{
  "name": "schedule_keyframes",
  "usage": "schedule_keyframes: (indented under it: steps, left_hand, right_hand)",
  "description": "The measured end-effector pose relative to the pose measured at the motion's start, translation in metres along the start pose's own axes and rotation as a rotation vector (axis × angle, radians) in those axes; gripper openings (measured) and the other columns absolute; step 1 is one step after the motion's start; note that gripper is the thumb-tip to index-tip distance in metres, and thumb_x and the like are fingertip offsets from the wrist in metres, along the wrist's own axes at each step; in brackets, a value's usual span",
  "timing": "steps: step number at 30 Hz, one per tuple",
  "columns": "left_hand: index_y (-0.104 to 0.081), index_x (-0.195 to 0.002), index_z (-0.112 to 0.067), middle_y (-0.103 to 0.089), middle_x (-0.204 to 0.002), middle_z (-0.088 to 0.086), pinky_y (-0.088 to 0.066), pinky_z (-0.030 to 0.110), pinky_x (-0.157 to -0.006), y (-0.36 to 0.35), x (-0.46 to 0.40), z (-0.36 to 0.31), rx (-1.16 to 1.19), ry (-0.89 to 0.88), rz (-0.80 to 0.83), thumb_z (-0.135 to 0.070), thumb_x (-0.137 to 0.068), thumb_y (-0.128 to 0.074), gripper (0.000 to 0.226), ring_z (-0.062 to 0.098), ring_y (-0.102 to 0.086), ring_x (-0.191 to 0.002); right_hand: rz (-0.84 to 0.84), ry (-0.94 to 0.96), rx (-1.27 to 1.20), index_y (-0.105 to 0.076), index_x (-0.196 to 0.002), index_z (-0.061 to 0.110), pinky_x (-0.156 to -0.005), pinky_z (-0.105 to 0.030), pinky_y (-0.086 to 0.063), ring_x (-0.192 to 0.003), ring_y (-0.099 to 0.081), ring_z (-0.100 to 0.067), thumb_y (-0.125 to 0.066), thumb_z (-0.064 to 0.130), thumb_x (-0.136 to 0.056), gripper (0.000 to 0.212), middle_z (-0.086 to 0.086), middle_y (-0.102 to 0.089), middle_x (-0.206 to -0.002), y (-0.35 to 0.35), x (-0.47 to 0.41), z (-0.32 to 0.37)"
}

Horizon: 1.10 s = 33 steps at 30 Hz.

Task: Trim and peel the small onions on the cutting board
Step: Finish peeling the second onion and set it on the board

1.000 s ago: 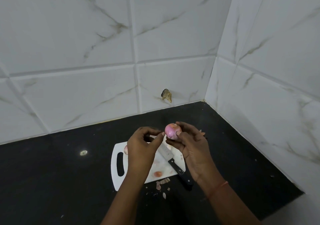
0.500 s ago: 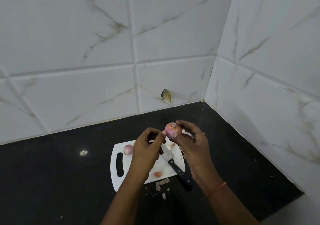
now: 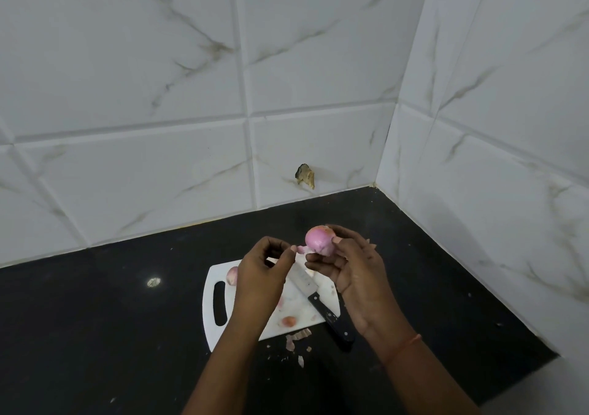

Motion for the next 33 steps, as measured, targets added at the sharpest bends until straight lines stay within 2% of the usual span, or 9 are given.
schedule_keyframes:
  steps: [4, 8, 11, 14, 18, 21, 26, 28, 33]
  left_hand:
    - [-0.071, -0.091, -0.036, -0.070, -0.088, -0.025, -0.055, 0.033, -0.072, 0.006, -0.002, 0.004, -0.098, -0.085, -0.018, -0.019, -0.095, -0.064, 0.018, -0.001, -0.064, -0.081]
    - [-0.069, -0.108, -0.047, -0.066, -0.109, -0.015, -0.055, 0.033, -0.083, 0.008, -0.002, 0.002, -0.104, -0.093, -0.029, -0.028, -0.102, -0.050, 0.028, 0.003, -0.063, -0.100]
    - [-0.069, -0.107, -0.039, -0.069, -0.103, -0.012, -0.051, 0.027, -0.081, 0.003, 0.004, -0.010, 0.015, -0.079, 0.009, -0.051, -0.093, -0.051, 0.026, 0.006, -0.064, -0.094]
    - [-0.069, -0.102, -0.029, -0.071, -0.098, -0.017, -0.052, 0.024, -0.077, -0.001, 0.009, -0.023, 0.069, -0.142, 0.026, -0.032, -0.095, -0.062, 0.011, 0.002, -0.064, -0.087]
    - [-0.067, -0.084, -0.023, -0.071, -0.093, -0.008, -0.050, 0.025, -0.081, 0.005, 0.007, -0.017, 0.075, -0.132, -0.088, 0.007, -0.092, -0.051, 0.035, 0.005, -0.065, -0.090]
    - [-0.067, -0.078, -0.024, -0.067, -0.091, -0.003, -0.047, 0.025, -0.081, 0.006, 0.005, -0.013, 0.073, -0.082, -0.108, -0.001, -0.095, -0.049, 0.034, 0.005, -0.062, -0.089]
    - [-0.072, -0.090, -0.040, -0.069, -0.099, -0.016, -0.049, 0.030, -0.087, -0.002, 0.003, -0.003, -0.035, -0.099, -0.005, -0.051, -0.091, -0.062, 0.015, 0.009, -0.061, -0.104]
    - [-0.073, -0.095, -0.044, -0.072, -0.099, -0.020, -0.051, 0.028, -0.088, -0.005, 0.005, -0.007, -0.003, -0.110, 0.042, -0.046, -0.091, -0.066, 0.009, 0.006, -0.064, -0.103]
    - [-0.077, -0.107, -0.026, -0.077, -0.093, -0.011, -0.052, 0.018, -0.072, -0.007, 0.007, -0.013, 0.069, -0.040, 0.079, -0.024, -0.095, -0.063, 0.018, 0.006, -0.070, -0.085]
  right_hand:
    - [0.023, -0.090, -0.091, -0.061, -0.107, -0.003, -0.062, -0.035, -0.059, -0.069, -0.069, -0.030, -0.046, 0.013, -0.098, 0.024, -0.021, -0.070, -0.085, -0.004, 0.002, -0.001]
    - [0.011, -0.119, -0.098, -0.060, -0.105, -0.002, -0.059, -0.034, -0.059, -0.063, -0.069, -0.028, -0.044, 0.016, -0.100, 0.025, -0.018, -0.071, -0.075, -0.005, 0.002, -0.003]
    - [0.033, -0.090, -0.069, -0.062, -0.107, -0.001, -0.064, -0.036, -0.060, -0.068, -0.069, -0.030, -0.044, 0.016, -0.100, 0.026, -0.019, -0.071, -0.081, -0.007, 0.001, -0.003]
    - [0.063, -0.054, -0.029, -0.063, -0.109, 0.000, -0.066, -0.036, -0.060, -0.072, -0.069, -0.031, -0.041, 0.014, -0.101, 0.027, -0.018, -0.071, -0.087, -0.007, 0.001, -0.002]
    - [0.057, -0.020, 0.061, -0.064, -0.112, 0.003, -0.068, -0.038, -0.060, -0.081, -0.069, -0.034, -0.040, 0.006, -0.100, 0.028, -0.018, -0.069, -0.103, -0.003, -0.001, -0.003]
    - [0.057, 0.024, 0.116, -0.067, -0.108, 0.005, -0.069, -0.037, -0.060, -0.096, -0.067, -0.034, -0.039, 0.003, -0.099, 0.029, -0.017, -0.064, -0.114, -0.001, -0.002, -0.004]
    - [0.078, 0.114, 0.192, -0.069, -0.103, 0.008, -0.078, -0.042, -0.059, -0.103, -0.066, -0.031, -0.039, -0.004, -0.096, 0.033, -0.009, -0.069, -0.109, -0.005, -0.001, -0.003]
    - [0.085, 0.147, 0.223, -0.070, -0.104, 0.009, -0.084, -0.044, -0.058, -0.103, -0.066, -0.028, -0.040, -0.004, -0.096, 0.033, -0.007, -0.070, -0.108, -0.005, -0.001, -0.003]
    - [0.084, 0.238, 0.325, -0.071, -0.105, 0.015, -0.089, -0.037, -0.056, -0.106, -0.066, -0.023, -0.045, -0.002, -0.097, 0.032, -0.002, -0.070, -0.110, -0.006, -0.002, -0.002]
Point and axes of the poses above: each hand's wrist, its own x-axis away from the middle knuckle, its own y-axis out of the back of the hand, z = x × y, the point moved 5 cm from there along -x, towards the middle knuckle
